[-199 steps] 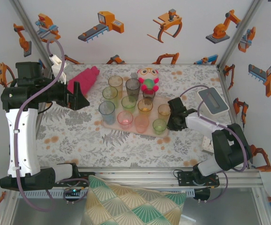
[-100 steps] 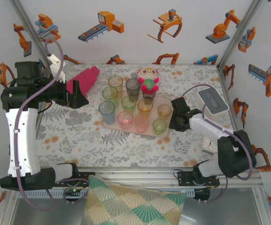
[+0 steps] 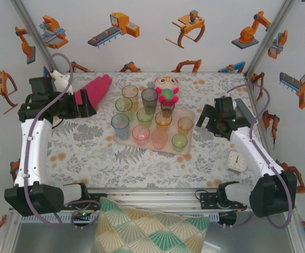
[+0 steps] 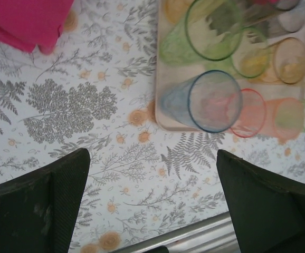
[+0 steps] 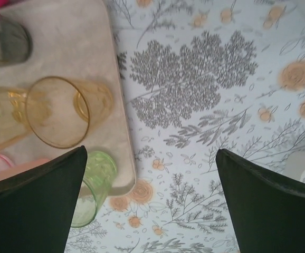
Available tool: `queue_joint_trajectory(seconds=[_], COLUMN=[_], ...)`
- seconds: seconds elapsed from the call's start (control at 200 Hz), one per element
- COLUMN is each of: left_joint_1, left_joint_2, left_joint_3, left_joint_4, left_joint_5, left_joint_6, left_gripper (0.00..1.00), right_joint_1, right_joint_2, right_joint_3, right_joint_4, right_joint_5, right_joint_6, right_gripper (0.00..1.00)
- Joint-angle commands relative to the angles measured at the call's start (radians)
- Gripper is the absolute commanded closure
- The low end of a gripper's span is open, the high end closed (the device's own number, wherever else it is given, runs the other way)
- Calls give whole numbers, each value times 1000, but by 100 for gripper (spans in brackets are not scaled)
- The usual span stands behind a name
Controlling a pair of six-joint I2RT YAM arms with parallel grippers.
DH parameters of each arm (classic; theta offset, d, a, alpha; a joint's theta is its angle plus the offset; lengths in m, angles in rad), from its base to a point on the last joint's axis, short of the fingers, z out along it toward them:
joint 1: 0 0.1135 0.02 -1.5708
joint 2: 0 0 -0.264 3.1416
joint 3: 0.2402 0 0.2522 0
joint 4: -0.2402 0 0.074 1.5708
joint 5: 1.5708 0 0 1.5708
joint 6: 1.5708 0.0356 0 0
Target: Place the glasses into the tray
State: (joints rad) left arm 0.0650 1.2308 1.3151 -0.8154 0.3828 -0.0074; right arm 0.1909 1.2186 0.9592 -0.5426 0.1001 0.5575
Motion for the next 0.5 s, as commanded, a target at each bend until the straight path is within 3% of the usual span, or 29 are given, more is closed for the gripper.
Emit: queue_joint_trajectory(seconds=[0.0, 0.175, 0.31, 0.496], left_joint_1=[30, 72, 78, 77], left_joint_2=[-52, -70, -4, 111], left_joint_3=[-183, -433, -550, -755], left_joint_4=[283, 636, 874, 1244], left_joint_5=[-56, -138, -149, -137], left_joint_6=[-81, -93, -86, -67], left_gripper=[3, 3, 3, 3], right_joint_1=[-25, -37, -82, -119], right_joint_2=[31, -13, -53, -22], right_joint_3=[41, -78, -205, -355], right_joint_4=[74, 361, 593, 832], right_joint_5=[5, 134, 72, 73], right_joint_6=[-158, -378, -496, -529], right_gripper=[1, 1, 1, 1])
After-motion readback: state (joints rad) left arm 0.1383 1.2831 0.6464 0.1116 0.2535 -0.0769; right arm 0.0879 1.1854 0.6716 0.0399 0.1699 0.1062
